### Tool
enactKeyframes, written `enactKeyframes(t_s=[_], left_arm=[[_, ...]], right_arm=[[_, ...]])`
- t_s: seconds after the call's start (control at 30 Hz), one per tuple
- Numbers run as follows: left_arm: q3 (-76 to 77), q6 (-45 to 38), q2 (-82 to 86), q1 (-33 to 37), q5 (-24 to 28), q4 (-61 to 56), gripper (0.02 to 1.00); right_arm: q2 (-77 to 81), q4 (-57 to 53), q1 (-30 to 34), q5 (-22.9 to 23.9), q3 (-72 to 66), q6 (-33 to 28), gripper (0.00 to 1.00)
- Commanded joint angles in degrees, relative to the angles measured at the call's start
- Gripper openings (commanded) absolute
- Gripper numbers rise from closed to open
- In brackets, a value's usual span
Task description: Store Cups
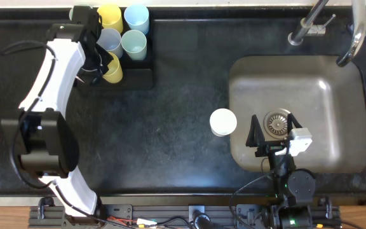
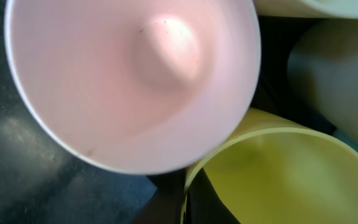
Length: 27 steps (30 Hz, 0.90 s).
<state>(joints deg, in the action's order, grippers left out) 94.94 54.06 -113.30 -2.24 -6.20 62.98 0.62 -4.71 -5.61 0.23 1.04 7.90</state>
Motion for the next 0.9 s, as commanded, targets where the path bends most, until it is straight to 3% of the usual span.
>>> enactKeyframes(t_s=[0.03,0.07,0.17,0.47,0.77,0.9], left_arm=[[-0.2,0.4,-0.9,-0.1,0.1,-0.6,0.04],[-0.2,0.4,-0.9,-0.1,0.1,-0.5,0.163],[-0.2,0.4,-0.9,-0.1,0.2,-0.5,0.833],[-0.2,0.4,2.8,-0.1,0.1,0.5,1.0],[-0.2,0.0,24.1,-0.1,-0.1,3.6,1.0],[-1.6,-1.3,36.6,-0.1,-3.9,11.2,1.0]], right_arm=[[-0.5,0.3,0.4,-0.2,-0.8,0.2,0.998],[-0.5,0.3,0.4,-0.2,-0.8,0.2,0.998],[-0.5,0.3,0.4,-0.2,-0.8,0.2,0.996],[-0.5,0.3,0.4,-0.2,-0.8,0.2,0.996],[-0.5,0.3,0.4,-0.2,-0.8,0.2,0.998],[-0.5,0.3,0.4,-0.2,-0.8,0.2,0.996]])
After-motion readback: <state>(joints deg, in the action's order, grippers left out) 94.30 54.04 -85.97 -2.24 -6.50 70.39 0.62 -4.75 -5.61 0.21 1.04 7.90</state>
